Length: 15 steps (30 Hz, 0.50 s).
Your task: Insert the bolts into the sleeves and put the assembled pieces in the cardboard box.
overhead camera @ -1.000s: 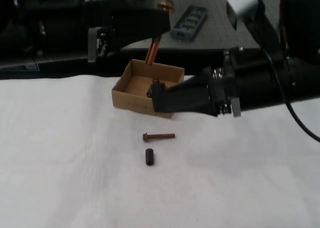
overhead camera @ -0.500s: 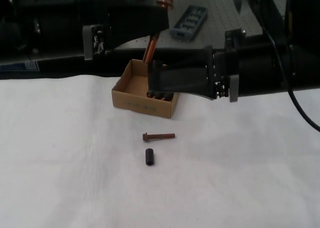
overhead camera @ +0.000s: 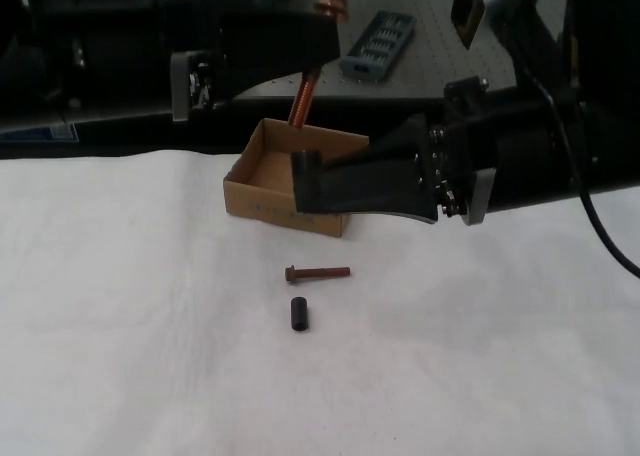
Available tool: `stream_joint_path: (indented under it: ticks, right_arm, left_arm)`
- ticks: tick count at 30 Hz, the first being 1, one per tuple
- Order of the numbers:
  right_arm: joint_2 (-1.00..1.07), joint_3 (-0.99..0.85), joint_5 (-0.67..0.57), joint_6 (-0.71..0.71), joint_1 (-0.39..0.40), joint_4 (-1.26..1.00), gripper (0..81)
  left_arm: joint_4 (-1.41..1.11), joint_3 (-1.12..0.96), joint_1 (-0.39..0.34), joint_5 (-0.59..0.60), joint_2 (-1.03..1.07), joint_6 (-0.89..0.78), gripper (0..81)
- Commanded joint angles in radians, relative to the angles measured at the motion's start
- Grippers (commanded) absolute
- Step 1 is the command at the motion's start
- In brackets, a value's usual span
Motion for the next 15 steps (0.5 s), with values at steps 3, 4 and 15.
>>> stream_joint_path:
  ticks: [3,4,15]
  right_arm:
    - [0.004,-0.007,-0.023,-0.006,0.001,-0.064,2.9]
    - [0.004,-0.007,-0.023,-0.006,0.001,-0.068,2.9]
    - [0.004,-0.007,0.005,-0.006,0.001,-0.068,2.9]
  left_arm:
    - [-0.023,-0.003,0.0,-0.001,-0.011,0.003,0.7]
    - [-0.023,-0.003,0.0,-0.001,-0.011,0.003,0.7]
    - [-0.023,-0.003,0.0,0.002,-0.011,-0.021,0.7]
